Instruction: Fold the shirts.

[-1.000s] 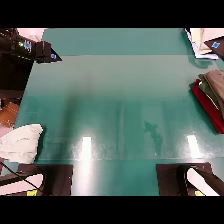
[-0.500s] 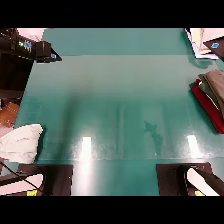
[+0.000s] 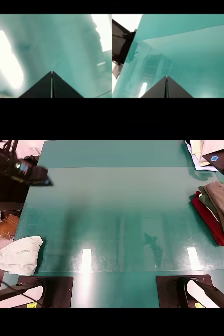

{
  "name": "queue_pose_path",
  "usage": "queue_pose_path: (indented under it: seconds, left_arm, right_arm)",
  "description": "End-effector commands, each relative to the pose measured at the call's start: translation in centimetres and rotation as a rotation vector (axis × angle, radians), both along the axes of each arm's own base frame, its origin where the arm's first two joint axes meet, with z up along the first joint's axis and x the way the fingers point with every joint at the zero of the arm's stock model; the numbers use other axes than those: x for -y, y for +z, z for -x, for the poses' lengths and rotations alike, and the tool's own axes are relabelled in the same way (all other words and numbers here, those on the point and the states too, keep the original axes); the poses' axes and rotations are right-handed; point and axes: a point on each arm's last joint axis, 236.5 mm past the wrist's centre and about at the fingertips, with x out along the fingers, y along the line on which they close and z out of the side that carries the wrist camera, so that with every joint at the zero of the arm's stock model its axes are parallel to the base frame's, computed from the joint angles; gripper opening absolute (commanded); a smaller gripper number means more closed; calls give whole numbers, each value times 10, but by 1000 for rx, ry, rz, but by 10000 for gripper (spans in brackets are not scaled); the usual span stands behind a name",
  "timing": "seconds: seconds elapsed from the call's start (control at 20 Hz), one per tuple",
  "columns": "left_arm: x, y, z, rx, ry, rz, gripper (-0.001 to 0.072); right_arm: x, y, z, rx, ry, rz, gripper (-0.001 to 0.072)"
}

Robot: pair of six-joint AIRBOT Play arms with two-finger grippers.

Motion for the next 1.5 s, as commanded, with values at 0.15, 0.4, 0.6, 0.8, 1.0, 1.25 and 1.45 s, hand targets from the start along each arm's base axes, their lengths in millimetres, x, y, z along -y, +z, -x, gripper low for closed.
queue_pose_path:
  seconds: [0.15, 0.4, 0.6, 0.8, 1.0, 1.25, 1.45]
  left_arm:
    - [-94, -63, 97, -182, 186, -362, 238]
    - [-153, -150, 144, -342, 265, -622, 655]
    - [-154, -203, 160, -377, 252, -629, 655]
    - [-154, -219, 170, -402, 264, -630, 499]
    - [-153, -213, 166, -392, 272, -624, 23]
    - [-128, -101, 100, -132, 260, -491, 22]
    - [-25, 38, 83, 153, -1, -114, 22]
  right_arm:
    - [0, 0, 0, 0, 0, 1, 20]
    - [0, -1, 1, 3, 4, 9, 20]
    - [-1, -2, 2, -2, 11, 10, 20]
    - [-1, -2, 2, -3, 12, 10, 20]
    - [-1, -2, 2, -2, 12, 9, 20]
    - [-1, -1, 2, 0, 10, 8, 19]
    - [0, 0, 0, 5, 4, 7, 20]
